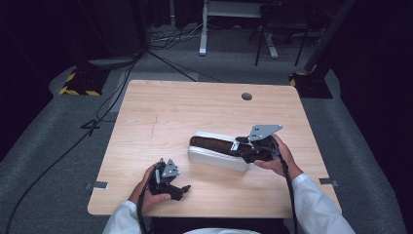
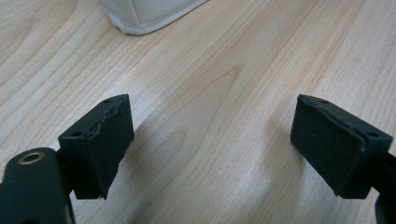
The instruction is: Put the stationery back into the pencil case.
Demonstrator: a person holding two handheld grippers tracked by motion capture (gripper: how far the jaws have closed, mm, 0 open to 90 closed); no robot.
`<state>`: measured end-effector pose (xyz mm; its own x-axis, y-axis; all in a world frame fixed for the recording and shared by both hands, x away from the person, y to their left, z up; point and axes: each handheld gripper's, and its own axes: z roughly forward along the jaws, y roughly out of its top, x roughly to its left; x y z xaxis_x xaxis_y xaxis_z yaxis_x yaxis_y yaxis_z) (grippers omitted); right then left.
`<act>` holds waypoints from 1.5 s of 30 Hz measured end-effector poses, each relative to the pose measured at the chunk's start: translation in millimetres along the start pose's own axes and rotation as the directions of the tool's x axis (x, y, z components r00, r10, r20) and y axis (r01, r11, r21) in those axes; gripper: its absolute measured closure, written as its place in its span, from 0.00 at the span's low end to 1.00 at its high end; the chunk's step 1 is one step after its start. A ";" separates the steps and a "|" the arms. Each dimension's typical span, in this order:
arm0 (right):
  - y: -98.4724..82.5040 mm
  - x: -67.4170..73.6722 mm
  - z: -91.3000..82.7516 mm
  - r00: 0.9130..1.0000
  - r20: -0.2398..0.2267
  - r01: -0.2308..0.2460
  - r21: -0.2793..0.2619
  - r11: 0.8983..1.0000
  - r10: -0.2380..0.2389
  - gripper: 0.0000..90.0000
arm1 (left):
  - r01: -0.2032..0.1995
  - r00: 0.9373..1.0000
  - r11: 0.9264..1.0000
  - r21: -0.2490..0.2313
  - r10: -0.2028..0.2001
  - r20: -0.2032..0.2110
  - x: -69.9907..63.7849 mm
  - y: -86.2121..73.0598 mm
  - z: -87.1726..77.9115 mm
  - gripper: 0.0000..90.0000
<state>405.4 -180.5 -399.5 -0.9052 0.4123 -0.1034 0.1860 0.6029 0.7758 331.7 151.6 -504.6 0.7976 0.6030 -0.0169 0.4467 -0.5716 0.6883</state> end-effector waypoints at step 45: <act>-2.4 -0.7 -13.6 0.997 0.083 0.003 0.009 1.000 -0.004 0.40 | -0.002 1.000 1.000 0.000 0.002 0.004 0.5 -0.5 -0.4 0.15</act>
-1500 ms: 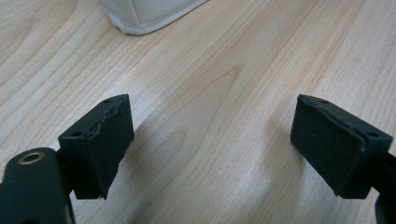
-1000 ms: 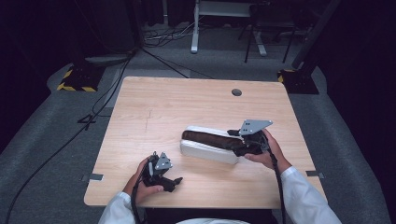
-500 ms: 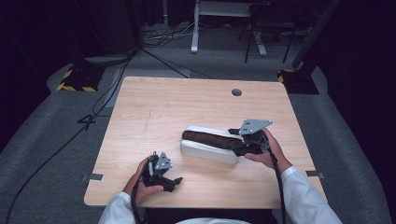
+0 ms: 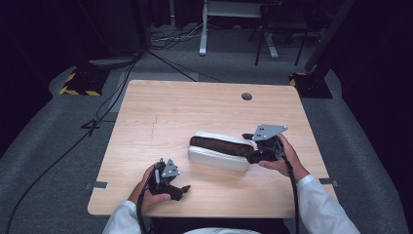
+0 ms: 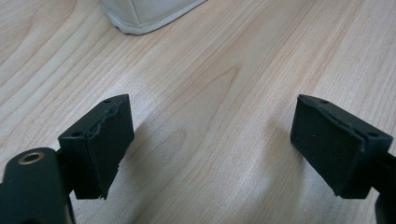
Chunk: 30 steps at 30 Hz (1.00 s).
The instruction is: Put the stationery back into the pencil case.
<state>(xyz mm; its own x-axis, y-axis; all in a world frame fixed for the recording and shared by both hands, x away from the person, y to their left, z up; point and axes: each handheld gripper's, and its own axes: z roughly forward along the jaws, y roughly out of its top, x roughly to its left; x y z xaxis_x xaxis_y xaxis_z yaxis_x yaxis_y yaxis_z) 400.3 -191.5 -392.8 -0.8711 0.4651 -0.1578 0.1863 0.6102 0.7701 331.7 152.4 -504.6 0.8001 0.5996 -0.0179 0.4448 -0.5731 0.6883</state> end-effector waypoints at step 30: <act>-9.5 -2.6 -22.6 0.998 0.059 -0.013 0.051 0.999 0.010 0.28 | 0.000 1.000 1.000 0.000 0.000 0.000 0.0 0.0 0.0 0.15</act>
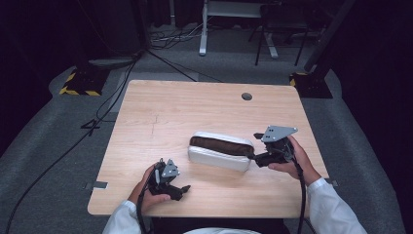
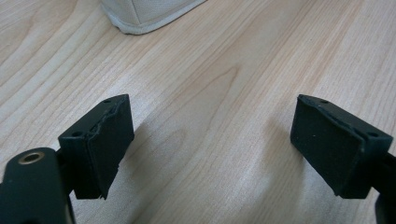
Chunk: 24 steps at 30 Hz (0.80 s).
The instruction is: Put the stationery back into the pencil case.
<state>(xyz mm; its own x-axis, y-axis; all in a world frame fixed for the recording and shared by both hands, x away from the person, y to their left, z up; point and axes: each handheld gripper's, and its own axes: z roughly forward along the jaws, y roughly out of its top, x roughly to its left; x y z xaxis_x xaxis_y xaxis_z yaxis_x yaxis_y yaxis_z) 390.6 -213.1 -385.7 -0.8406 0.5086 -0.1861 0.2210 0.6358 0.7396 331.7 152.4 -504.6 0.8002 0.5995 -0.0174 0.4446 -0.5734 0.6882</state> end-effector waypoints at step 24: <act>-33.0 -12.1 -35.9 0.998 0.051 -0.021 -0.007 1.000 0.021 0.27 | 0.001 1.000 1.000 0.000 -0.001 0.000 0.0 0.0 0.0 0.15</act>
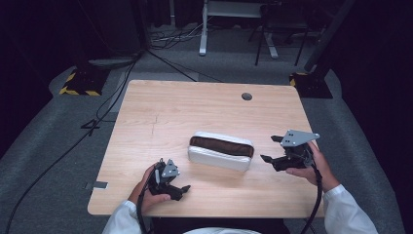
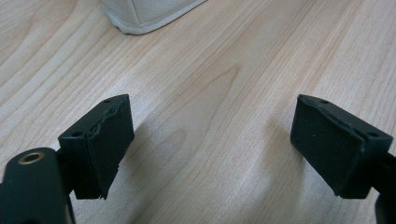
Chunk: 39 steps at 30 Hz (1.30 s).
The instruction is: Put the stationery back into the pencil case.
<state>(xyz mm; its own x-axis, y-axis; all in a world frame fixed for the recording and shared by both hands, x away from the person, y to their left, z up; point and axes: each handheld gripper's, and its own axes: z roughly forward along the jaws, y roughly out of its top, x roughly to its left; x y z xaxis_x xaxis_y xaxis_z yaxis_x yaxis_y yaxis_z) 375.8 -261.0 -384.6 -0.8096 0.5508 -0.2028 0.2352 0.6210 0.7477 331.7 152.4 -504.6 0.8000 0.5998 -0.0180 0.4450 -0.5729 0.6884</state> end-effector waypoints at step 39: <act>-103.1 -14.1 0.4 0.988 0.062 -0.144 0.091 0.985 0.139 0.27 | 0.000 1.000 1.000 0.000 0.000 0.000 0.0 0.0 0.0 0.15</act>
<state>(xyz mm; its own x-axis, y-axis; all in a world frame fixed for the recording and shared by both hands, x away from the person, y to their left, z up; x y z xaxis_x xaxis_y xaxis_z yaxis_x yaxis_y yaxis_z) 363.1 -332.6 -459.0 -0.7345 0.6649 -0.1357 0.3971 0.5832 0.7086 331.7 152.4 -504.6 0.8000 0.5998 -0.0179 0.4449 -0.5729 0.6884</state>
